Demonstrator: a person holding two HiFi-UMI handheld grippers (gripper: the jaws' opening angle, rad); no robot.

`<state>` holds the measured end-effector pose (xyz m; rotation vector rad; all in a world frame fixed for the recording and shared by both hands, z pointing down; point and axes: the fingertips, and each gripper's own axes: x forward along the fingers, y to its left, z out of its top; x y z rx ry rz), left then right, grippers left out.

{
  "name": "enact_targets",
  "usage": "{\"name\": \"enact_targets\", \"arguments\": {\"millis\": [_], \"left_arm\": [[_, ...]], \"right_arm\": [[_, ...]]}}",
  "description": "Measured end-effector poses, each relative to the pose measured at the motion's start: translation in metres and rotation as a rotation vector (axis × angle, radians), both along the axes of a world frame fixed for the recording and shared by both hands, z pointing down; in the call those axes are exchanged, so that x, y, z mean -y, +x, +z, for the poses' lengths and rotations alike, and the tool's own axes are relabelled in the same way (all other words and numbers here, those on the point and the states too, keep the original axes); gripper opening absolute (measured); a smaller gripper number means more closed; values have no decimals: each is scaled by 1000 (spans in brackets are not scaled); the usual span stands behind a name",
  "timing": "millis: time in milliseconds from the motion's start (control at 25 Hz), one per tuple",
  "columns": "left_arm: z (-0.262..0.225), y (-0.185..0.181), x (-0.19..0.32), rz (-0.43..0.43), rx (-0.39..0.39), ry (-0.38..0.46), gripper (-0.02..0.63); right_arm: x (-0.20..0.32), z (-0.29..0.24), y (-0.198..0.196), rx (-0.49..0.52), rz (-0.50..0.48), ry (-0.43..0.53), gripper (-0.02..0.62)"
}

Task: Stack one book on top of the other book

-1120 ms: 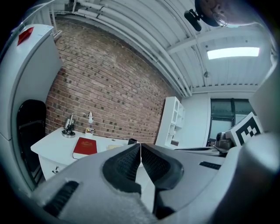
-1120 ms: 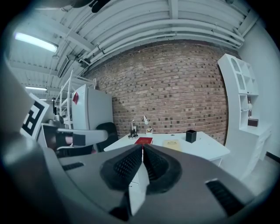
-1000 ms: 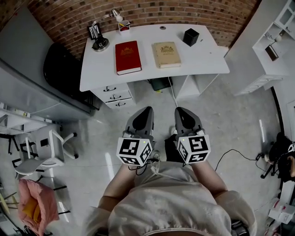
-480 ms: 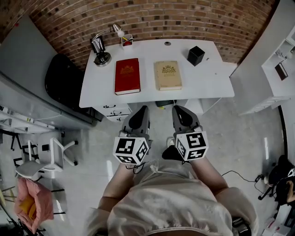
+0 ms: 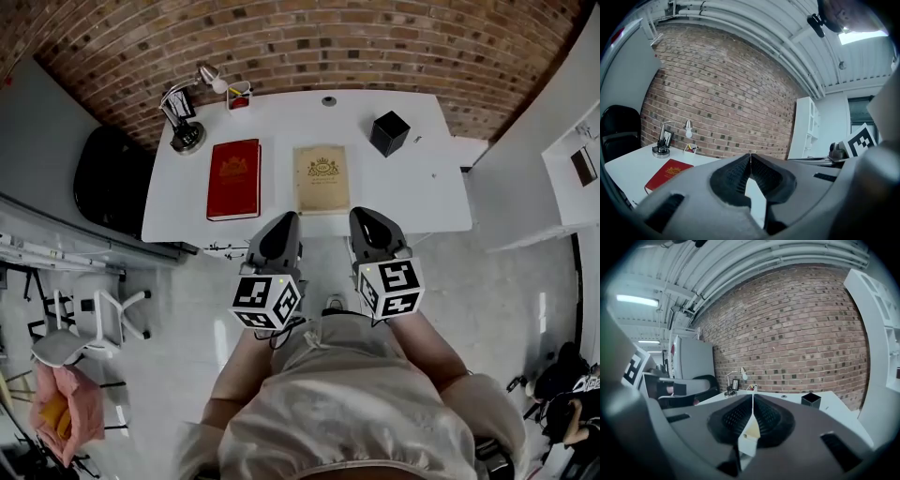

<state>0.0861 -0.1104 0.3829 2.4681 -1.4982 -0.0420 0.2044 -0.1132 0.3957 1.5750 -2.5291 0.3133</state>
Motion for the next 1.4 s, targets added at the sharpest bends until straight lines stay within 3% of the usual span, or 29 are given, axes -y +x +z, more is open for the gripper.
{"name": "enact_targets", "arguments": {"millis": [440, 960, 1240, 1400], "left_arm": [[49, 6, 62, -22, 3, -140, 20], [112, -9, 153, 85, 26, -304, 19], [169, -2, 171, 173, 32, -361, 20], [202, -2, 174, 171, 9, -462, 21]], "right_arm": [[63, 49, 16, 16, 5, -137, 28], [140, 120, 8, -26, 107, -322, 29], [159, 168, 4, -36, 119, -432, 29], [163, 199, 9, -38, 129, -482, 37]]}}
